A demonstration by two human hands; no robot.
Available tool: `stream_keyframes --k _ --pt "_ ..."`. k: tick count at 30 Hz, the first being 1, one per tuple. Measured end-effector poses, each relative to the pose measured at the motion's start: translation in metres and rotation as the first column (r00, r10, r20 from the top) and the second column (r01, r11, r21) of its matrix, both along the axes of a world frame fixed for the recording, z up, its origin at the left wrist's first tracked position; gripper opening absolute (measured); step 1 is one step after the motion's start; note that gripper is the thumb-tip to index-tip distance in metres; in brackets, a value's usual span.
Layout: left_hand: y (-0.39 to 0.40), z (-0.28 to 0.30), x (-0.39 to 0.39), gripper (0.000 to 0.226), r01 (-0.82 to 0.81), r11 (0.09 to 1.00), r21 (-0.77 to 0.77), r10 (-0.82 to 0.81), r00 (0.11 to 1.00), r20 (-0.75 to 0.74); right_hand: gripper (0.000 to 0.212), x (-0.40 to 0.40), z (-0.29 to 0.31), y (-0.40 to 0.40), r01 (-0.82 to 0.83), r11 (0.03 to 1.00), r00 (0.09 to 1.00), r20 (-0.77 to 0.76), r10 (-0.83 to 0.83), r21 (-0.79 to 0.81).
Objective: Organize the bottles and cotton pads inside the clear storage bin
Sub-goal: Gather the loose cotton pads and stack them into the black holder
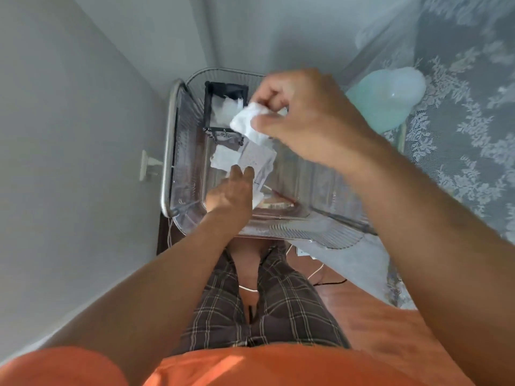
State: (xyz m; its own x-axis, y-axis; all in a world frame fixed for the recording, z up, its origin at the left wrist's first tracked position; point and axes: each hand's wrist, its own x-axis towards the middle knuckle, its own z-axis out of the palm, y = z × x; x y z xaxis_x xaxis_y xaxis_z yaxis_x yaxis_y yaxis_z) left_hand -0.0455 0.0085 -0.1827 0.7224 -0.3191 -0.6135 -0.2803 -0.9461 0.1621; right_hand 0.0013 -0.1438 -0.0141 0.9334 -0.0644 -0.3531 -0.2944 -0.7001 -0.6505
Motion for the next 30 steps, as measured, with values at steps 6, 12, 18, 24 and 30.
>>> stream_keyframes --k 6,12,18,24,30 --pt "0.002 -0.008 0.007 0.076 0.074 0.997 0.013 -0.074 0.997 -0.013 0.036 0.082 -0.009 0.026 -0.37 0.905 0.928 -0.136 0.348 -0.208" --pt "0.005 0.003 -0.003 0.056 0.028 0.999 -0.041 -0.028 1.0 -0.001 0.038 0.096 -0.052 0.048 -0.577 0.734 0.817 -0.241 0.524 -0.359" --pt "0.019 0.062 -0.019 0.037 -0.155 0.973 -0.17 0.161 0.987 0.021 0.015 0.082 -0.063 0.046 -0.42 0.78 0.876 0.016 0.482 -0.464" --pt "0.034 0.114 -0.026 0.017 -0.308 0.912 -0.272 0.324 0.946 0.016 0.019 0.055 -0.057 0.041 -0.293 0.838 0.893 0.181 0.412 -0.459" --pt "0.039 0.148 0.015 0.016 -0.33 0.834 -0.442 0.445 0.876 0.187 0.037 0.035 -0.066 0.035 -0.277 0.946 0.961 -0.036 0.275 -0.167"
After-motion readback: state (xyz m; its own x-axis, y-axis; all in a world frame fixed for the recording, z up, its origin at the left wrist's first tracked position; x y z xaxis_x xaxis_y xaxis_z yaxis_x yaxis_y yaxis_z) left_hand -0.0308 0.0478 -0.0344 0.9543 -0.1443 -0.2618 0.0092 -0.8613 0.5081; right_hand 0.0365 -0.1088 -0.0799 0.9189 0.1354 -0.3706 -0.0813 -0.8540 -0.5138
